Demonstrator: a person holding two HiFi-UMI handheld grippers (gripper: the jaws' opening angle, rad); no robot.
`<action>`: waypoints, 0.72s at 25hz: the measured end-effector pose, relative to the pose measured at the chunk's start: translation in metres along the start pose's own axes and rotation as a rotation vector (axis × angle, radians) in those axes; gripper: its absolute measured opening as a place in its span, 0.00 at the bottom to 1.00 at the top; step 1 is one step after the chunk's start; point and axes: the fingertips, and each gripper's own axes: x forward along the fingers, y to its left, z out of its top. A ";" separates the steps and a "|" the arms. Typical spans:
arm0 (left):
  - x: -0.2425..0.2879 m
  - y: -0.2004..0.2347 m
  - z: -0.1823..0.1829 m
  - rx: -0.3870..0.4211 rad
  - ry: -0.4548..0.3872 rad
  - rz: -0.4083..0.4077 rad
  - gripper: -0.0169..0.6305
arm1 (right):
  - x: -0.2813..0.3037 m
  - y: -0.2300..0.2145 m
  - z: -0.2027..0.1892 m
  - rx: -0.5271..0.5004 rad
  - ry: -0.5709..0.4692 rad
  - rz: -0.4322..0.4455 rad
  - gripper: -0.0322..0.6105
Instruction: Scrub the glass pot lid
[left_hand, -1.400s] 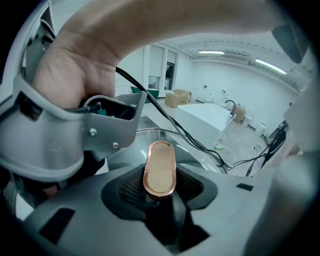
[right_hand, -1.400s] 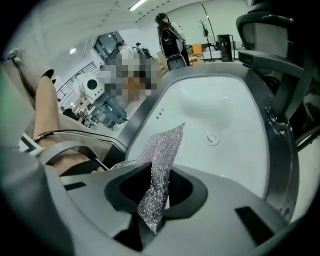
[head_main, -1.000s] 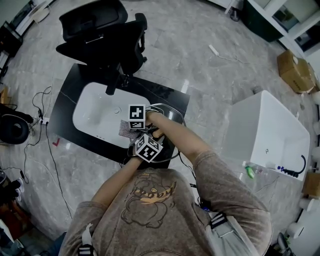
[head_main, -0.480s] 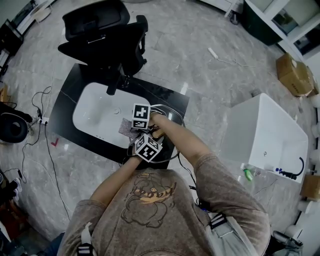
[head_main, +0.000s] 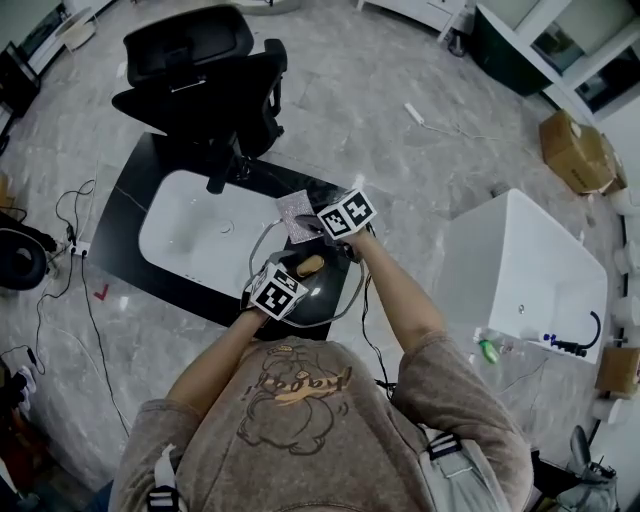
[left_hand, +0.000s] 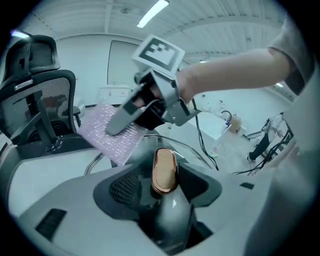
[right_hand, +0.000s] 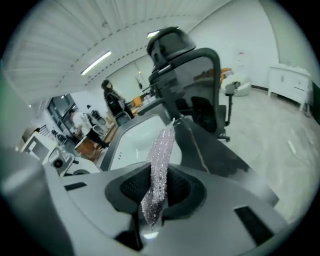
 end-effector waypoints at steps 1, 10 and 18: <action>-0.005 0.001 0.003 -0.004 -0.014 -0.011 0.42 | -0.014 -0.009 -0.006 0.045 -0.038 -0.036 0.18; -0.059 0.014 0.049 -0.124 -0.217 -0.003 0.10 | -0.111 0.002 -0.040 0.181 -0.351 -0.338 0.18; -0.109 0.002 0.084 -0.145 -0.340 0.027 0.05 | -0.188 0.096 -0.042 0.178 -0.644 -0.599 0.18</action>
